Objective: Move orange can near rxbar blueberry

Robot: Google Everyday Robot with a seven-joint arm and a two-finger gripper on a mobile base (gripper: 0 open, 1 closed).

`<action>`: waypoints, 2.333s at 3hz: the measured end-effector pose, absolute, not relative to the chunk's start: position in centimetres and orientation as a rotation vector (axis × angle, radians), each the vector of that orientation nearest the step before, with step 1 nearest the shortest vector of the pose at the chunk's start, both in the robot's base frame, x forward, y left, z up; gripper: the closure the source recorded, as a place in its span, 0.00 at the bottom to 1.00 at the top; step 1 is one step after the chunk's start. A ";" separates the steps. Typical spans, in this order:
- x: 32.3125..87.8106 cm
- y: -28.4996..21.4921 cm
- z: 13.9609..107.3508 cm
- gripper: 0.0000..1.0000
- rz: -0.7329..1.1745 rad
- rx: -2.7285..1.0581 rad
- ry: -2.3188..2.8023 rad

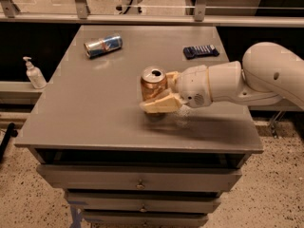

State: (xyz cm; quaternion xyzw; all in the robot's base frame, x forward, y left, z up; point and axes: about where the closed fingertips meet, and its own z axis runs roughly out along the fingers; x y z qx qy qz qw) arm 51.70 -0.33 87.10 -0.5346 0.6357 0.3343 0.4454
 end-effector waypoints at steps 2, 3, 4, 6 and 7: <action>54.1 -4.7 90.2 1.00 0.705 -1.311 1.567; 54.0 -4.6 90.1 1.00 0.707 -1.313 1.567; 55.7 -6.5 91.2 1.00 0.626 -1.264 1.549; 65.8 -14.8 94.2 1.00 0.476 -1.014 1.506; 71.7 -18.8 95.5 1.00 0.431 -0.885 1.494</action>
Offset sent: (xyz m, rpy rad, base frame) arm 0.0165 -0.0343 0.0190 -0.0321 -0.0533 -0.0454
